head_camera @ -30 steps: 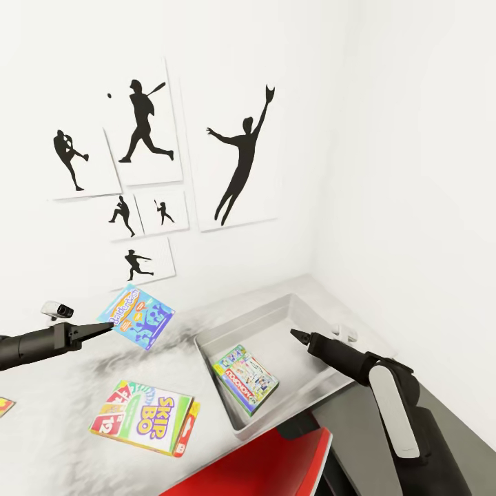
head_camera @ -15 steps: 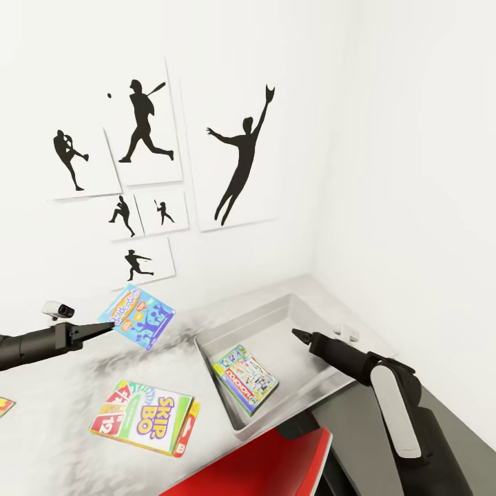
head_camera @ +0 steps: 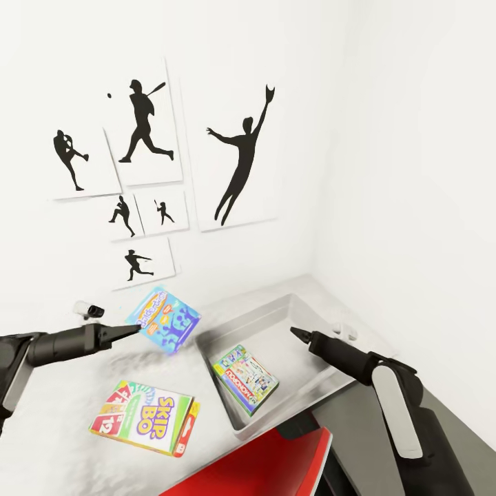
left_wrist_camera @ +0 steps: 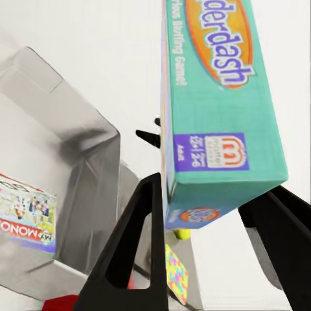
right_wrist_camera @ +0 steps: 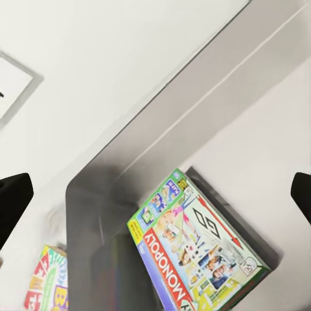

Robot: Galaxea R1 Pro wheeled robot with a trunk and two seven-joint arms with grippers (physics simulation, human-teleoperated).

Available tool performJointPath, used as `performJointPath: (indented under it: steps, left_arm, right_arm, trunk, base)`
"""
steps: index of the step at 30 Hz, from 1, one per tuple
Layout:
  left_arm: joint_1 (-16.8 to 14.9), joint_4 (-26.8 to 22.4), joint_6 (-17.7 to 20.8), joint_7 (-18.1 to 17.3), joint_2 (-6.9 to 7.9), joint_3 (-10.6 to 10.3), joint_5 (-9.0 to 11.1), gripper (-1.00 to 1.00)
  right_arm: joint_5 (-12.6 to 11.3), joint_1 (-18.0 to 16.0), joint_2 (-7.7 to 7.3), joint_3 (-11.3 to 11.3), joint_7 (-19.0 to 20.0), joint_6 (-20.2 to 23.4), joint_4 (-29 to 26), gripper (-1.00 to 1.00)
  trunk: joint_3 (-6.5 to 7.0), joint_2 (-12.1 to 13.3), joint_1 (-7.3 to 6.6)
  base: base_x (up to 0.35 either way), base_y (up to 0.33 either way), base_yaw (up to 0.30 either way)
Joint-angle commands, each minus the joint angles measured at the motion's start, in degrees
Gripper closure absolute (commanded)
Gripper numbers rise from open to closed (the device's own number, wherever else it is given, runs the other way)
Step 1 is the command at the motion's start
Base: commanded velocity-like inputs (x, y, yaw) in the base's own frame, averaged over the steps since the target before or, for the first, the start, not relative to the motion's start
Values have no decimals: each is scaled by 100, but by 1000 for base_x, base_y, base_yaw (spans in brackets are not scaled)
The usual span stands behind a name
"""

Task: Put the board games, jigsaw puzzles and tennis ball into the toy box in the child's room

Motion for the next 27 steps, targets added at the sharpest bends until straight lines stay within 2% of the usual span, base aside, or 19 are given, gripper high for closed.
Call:
performJointPath:
  steps: [1, 5, 7, 9, 11, 13, 14, 15, 16, 19, 20, 22, 24, 26, 27]
  left_arm:
    - [-13, -220, 107, -23, -55, -45, -30, 100]
    - [-36, -998, 206, -23, -241, -136, -29, 100]
    - [-76, -1133, 225, -23, -343, -242, -31, 100]
    - [-251, -1213, 225, -23, -503, -499, -70, 100]
    - [-486, -1198, 225, -23, -732, -823, -215, 100]
    - [-728, -1075, 225, -23, -1051, -1070, -560, 100]
    - [-866, -962, 225, -23, -1255, -1137, -809, 100]
    - [-943, -892, 225, -23, -1366, -1161, -951, 100]
    - [-1197, -602, 225, -23, -1712, -1208, -1425, 100]
    - [-1756, 179, 225, -23, -2391, -1240, -2404, 100]
    - [-1848, 312, 225, -16, -2489, -1240, -2553, 100]
    - [-2196, 859, 218, 72, -2826, -1232, -3091, 100]
    - [-2503, 1358, 205, 282, -3064, -1214, -3409, 100]
    - [-2678, 1640, 199, 539, -3181, -1197, -3516, 100]
    - [-2780, 1822, 191, 854, -3289, -1186, -3569, 100]
  right_arm:
    - [48, -5, 5, -24, 73, 35, -4, -100]
    - [49, -9, 0, -140, 162, 42, -7, -100]
    - [49, -8, -2, -246, 247, 46, -15, -100]
    - [49, -10, -5, -422, 443, 52, -73, -100]
    - [49, -13, -6, -620, 708, 61, -128, -100]
    - [49, -17, -31, -820, 992, 67, -156, -100]
    - [49, -18, -79, -911, 1127, 68, -162, -100]
    - [49, -17, -107, -950, 1192, 68, -165, -100]
    - [49, -18, -210, -1051, 1399, 60, -169, -100]
    - [49, -17, -399, -1215, 1911, 43, -173, -100]
    - [49, -16, -416, -1249, 1997, 42, -173, -100]
    - [49, -16, -455, -1425, 2280, 38, -174, -100]
    - [49, 11, -476, -1654, 2442, 36, -174, -100]
    - [49, 45, -484, -1844, 2504, 42, -174, -100]
    - [49, 81, -487, -2026, 2556, 47, -174, -100]
  trunk:
    - [-13, -12, 4]
    - [-13, -12, 4]
    - [-13, -12, 4]
    - [-13, -12, 4]
    - [-13, -12, 4]
    - [-13, -12, 4]
    - [-13, -12, 4]
    - [-13, -12, 4]
    - [-13, -12, 4]
    - [-13, -12, 4]
    - [-13, -12, 4]
    - [-13, -12, 4]
    - [-13, -12, 4]
    - [-13, -12, 4]
    - [-13, -12, 4]
  base:
    - [0, 0, 0]
    - [0, 0, 0]
    - [0, 0, 0]
    - [0, 0, 0]
    - [0, 0, 0]
    - [0, 0, 0]
    - [0, 0, 0]
    - [0, 0, 0]
    - [0, 0, 0]
    - [0, 0, 0]
    - [0, 0, 0]
    - [0, 0, 0]
    - [0, 0, 0]
    - [0, 0, 0]
    - [0, 0, 0]
